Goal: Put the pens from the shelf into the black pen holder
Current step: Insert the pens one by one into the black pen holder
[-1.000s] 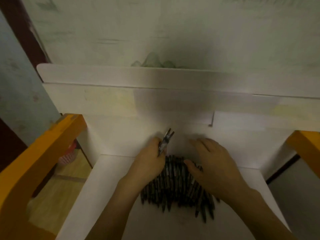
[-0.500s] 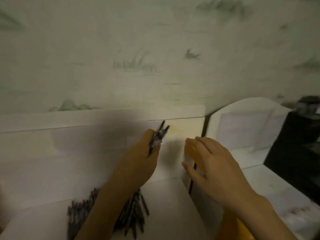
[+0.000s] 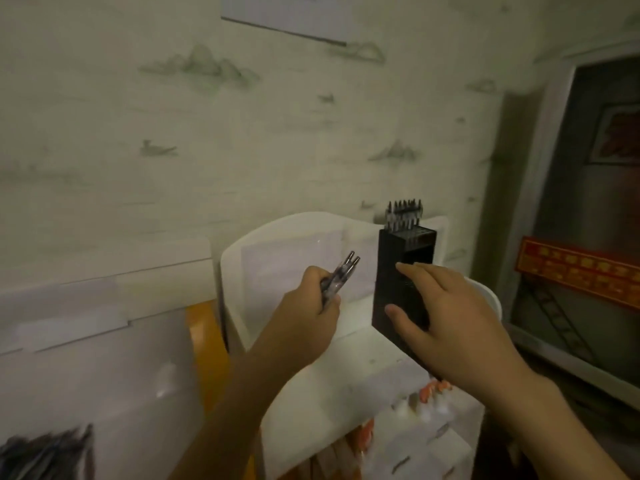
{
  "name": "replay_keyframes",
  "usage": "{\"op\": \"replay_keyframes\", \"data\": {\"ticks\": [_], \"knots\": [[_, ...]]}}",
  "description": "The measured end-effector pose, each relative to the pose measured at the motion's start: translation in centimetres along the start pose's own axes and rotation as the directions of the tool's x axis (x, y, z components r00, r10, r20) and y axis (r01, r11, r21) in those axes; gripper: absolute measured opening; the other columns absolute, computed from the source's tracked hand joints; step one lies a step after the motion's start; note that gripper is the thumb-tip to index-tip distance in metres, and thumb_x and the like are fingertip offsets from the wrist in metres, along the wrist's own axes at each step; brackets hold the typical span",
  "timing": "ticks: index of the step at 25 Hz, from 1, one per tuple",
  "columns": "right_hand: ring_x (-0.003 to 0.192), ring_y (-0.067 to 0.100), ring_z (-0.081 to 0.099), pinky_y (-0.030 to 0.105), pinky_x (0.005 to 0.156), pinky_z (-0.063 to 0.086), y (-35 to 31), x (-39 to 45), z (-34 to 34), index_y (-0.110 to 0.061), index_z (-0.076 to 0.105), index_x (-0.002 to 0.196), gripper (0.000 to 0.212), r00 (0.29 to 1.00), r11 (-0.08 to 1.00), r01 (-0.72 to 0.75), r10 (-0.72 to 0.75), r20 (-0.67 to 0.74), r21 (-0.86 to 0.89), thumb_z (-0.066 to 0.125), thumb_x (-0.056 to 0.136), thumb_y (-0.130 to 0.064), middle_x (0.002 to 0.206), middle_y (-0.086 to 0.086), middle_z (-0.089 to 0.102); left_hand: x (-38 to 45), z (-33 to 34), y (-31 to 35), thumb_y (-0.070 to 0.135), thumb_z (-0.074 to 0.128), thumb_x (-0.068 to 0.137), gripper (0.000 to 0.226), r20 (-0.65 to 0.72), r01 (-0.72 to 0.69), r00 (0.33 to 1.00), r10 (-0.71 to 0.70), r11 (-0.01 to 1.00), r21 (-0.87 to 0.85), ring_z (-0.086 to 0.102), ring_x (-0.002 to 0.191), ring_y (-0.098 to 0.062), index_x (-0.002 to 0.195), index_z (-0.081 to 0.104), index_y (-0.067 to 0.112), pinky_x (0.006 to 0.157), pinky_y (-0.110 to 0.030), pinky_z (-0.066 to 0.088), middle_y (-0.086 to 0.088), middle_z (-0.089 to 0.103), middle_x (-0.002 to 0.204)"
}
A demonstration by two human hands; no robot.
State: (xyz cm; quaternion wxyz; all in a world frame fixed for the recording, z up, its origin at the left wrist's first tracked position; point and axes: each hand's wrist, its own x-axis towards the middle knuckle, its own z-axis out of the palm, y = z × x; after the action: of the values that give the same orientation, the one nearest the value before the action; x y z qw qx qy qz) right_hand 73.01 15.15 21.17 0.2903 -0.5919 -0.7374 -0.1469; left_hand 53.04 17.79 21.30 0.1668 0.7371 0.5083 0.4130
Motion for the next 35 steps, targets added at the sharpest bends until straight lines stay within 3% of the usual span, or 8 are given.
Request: {"op": "replay_keyframes", "data": {"ticks": [3, 11, 14, 17, 20, 24, 30, 35], "knots": [[0.136, 0.012, 0.034, 0.033, 0.109, 0.032, 5.2, 0.4, -0.3, -0.034, 0.028, 0.147, 0.065, 0.999, 0.999, -0.038, 0.038, 0.003, 0.016, 0.044, 0.090, -0.061, 0.149, -0.009, 0.038, 2.1, 5.1, 3.0, 0.022, 0.046, 0.100, 0.011, 0.035, -0.007, 0.999, 0.007, 1.000, -0.020, 0.046, 0.056, -0.010, 0.107, 0.038, 0.024, 0.049, -0.005, 0.038, 0.005, 0.047, 0.068], [0.134, 0.010, 0.034, 0.029, 0.108, 0.031, 17.1, 5.5, 4.9, -0.035, 0.030, 0.146, 0.061, 0.998, 0.997, -0.056, 0.056, 0.010, 0.057, 0.046, 0.091, -0.058, 0.147, -0.010, 0.040, 12.3, 16.7, 3.7, 0.019, 0.050, 0.098, 0.018, 0.066, -0.043, 0.997, 0.045, 0.998, -0.036, 0.049, 0.047, -0.003, 0.112, 0.038, 0.021, 0.044, -0.009, 0.036, 0.007, 0.048, 0.066], [0.122, 0.003, 0.044, 0.016, 0.095, 0.034, 20.2, 9.7, 7.5, -0.035, 0.045, 0.136, 0.049, 0.999, 0.986, -0.036, 0.039, -0.019, 0.165, 0.051, 0.091, -0.053, 0.134, -0.016, 0.051, 17.2, 19.8, 2.4, 0.017, 0.053, 0.097, 0.018, 0.029, -0.078, 0.996, 0.079, 0.996, -0.032, 0.052, 0.053, 0.006, 0.108, 0.039, 0.021, 0.048, -0.010, 0.039, 0.006, 0.049, 0.066], [0.083, -0.001, 0.060, 0.008, 0.067, 0.044, 21.2, 13.7, 9.2, -0.029, 0.068, 0.091, 0.018, 0.979, 0.773, -0.125, 0.196, -0.046, 0.622, 0.063, 0.086, -0.045, 0.088, -0.016, 0.068, 21.2, 22.0, 1.6, 0.020, 0.052, 0.097, 0.016, 0.006, -0.081, 0.997, 0.081, 0.997, -0.011, 0.052, 0.057, -0.004, 0.107, 0.041, 0.023, 0.052, -0.016, 0.042, 0.005, 0.053, 0.071], [0.063, 0.016, 0.062, 0.024, 0.059, 0.053, 22.6, 17.5, 11.7, -0.017, 0.064, 0.072, 0.032, 0.953, 0.526, -0.213, 0.298, 0.057, 0.823, 0.075, 0.071, -0.047, 0.065, 0.002, 0.064, 24.6, 24.0, 1.4, 0.022, 0.049, 0.098, 0.018, 0.006, -0.042, 0.999, 0.042, 0.999, 0.018, 0.060, 0.064, -0.012, 0.112, 0.038, 0.024, 0.053, -0.020, 0.047, 0.003, 0.061, 0.080], [0.061, 0.016, 0.066, 0.027, 0.060, 0.057, 25.3, 21.4, 14.4, -0.016, 0.067, 0.071, 0.026, 0.936, 0.426, -0.299, 0.306, 0.175, 0.854, 0.080, 0.070, -0.038, 0.064, 0.001, 0.069, 27.6, 26.0, 1.3, 0.020, 0.050, 0.097, 0.028, -0.012, -0.009, 1.000, 0.010, 0.995, 0.101, 0.063, 0.073, -0.010, 0.118, 0.033, 0.029, 0.061, -0.027, 0.053, 0.007, 0.064, 0.093], [0.069, 0.022, 0.073, 0.024, 0.061, 0.058, 28.4, 26.3, 16.6, -0.007, 0.075, 0.084, 0.005, 0.940, 0.099, -0.337, 0.102, 0.327, 0.936, 0.072, 0.081, -0.010, 0.072, 0.007, 0.075, 31.0, 27.3, 0.7, 0.017, 0.055, 0.094, 0.037, -0.079, 0.107, 0.992, -0.102, 0.993, 0.058, 0.064, 0.077, -0.005, 0.118, 0.034, 0.035, 0.066, -0.027, 0.056, 0.011, 0.063, 0.096], [0.069, 0.022, 0.073, 0.029, 0.067, 0.060, 31.7, 31.3, 16.1, -0.007, 0.069, 0.097, 0.022, 0.966, 0.052, -0.169, 0.205, 0.155, 0.984, 0.075, 0.078, -0.014, 0.072, 0.006, 0.075, 32.2, 26.6, -0.5, 0.019, 0.055, 0.096, 0.031, -0.162, 0.199, 0.969, -0.186, 0.978, 0.063, 0.059, 0.068, 0.013, 0.109, 0.036, 0.040, 0.055, -0.009, 0.043, 0.022, 0.058, 0.079]]}}
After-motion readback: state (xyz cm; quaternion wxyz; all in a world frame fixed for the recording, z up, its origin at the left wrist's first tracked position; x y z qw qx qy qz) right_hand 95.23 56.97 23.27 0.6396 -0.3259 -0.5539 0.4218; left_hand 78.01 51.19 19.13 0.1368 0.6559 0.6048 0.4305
